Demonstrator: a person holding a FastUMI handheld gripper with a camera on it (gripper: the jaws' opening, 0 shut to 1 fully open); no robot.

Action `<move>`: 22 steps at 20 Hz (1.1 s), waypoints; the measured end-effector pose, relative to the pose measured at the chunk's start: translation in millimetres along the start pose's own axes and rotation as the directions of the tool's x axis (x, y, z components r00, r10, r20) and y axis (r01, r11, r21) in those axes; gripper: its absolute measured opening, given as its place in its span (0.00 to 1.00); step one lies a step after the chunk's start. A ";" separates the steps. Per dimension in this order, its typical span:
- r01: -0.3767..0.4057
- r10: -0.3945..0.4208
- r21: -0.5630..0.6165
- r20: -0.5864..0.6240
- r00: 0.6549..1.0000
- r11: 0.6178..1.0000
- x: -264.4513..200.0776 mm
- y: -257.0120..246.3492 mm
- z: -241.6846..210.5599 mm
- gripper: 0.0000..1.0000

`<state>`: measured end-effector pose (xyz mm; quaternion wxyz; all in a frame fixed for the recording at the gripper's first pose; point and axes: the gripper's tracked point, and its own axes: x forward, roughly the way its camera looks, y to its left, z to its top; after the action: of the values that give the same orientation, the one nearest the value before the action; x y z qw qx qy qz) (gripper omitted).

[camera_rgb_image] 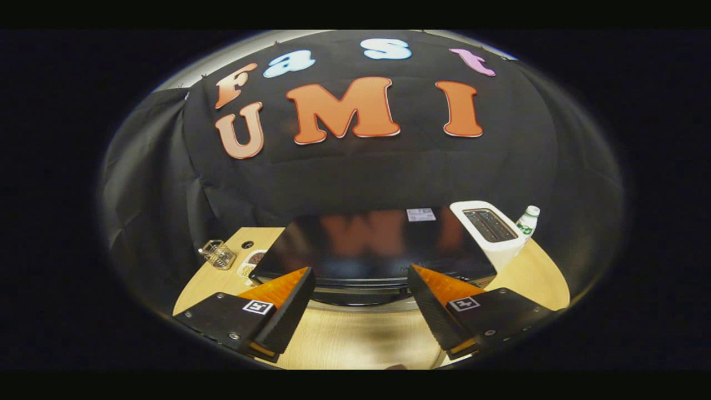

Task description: Open the toaster oven, put the food inside, and close the toaster oven door.

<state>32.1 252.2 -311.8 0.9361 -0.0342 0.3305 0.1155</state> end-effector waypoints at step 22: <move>0.026 -0.023 -0.148 0.020 1.000 0.989 -7.8 24.7 -47.9 0.76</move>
<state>-8.9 267.9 -343.9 0.9352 -0.1065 0.3122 0.1285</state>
